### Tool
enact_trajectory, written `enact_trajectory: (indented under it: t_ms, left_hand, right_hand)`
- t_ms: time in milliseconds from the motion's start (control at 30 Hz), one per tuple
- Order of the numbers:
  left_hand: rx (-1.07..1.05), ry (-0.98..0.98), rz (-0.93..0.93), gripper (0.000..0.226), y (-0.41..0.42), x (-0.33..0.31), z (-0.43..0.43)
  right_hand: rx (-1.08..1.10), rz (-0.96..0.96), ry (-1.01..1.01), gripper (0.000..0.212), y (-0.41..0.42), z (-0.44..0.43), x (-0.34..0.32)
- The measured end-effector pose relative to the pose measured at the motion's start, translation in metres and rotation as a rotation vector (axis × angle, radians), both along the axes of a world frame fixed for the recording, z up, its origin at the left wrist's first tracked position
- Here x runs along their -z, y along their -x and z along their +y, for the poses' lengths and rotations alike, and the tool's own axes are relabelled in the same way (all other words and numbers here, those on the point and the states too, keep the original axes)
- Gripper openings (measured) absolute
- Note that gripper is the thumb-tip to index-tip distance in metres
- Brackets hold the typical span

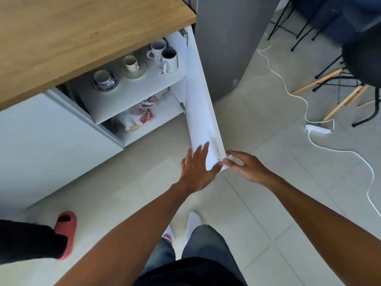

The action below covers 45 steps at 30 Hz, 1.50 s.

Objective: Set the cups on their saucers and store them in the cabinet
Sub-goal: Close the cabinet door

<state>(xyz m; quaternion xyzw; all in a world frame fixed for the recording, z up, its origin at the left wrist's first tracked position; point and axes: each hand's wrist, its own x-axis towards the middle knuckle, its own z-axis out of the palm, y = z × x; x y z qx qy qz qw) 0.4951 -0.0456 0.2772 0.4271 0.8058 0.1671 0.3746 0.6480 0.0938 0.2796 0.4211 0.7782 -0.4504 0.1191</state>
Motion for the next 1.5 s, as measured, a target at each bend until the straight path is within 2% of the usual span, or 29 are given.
enact_trajectory:
  t_ms: [167,433,700,833,967,1167,1400,1500]
  left_hand:
    - [0.02,-0.025,-0.042,0.074,-0.02,0.014,-0.006]
    - [-0.15,-0.09,-0.141,0.063,0.003,0.023,-0.051]
    - [-0.331,-0.107,-0.172,0.069,0.08,0.017,-0.126]
    - [-0.458,-0.113,-0.135,0.067,0.135,0.014,-0.157]
    - [-0.53,-0.142,-0.076,0.071,0.196,0.014,-0.179]
    - [-0.49,-0.22,0.116,0.083,0.291,0.012,-0.191]
    - [-0.515,-0.267,0.088,0.081,0.374,0.018,-0.188]
    - [-0.527,-0.274,0.066,0.081,0.395,0.023,-0.183]
  right_hand:
    - [0.049,0.056,0.06,0.056,0.002,-0.006,-0.004]
    - [-0.13,0.111,0.106,0.036,0.035,-0.027,0.011]
    - [-0.448,0.197,-0.003,0.023,0.146,-0.073,0.014]
    - [-0.541,0.222,-0.031,0.026,0.219,-0.1,0.019]
    - [-0.557,0.243,-0.023,0.034,0.293,-0.123,0.025]
    - [-0.496,0.269,-0.009,0.035,0.396,-0.143,0.026]
    - [-0.426,0.248,0.005,0.025,0.485,-0.147,0.021]
    - [-0.416,0.251,-0.009,0.028,0.515,-0.143,0.019]
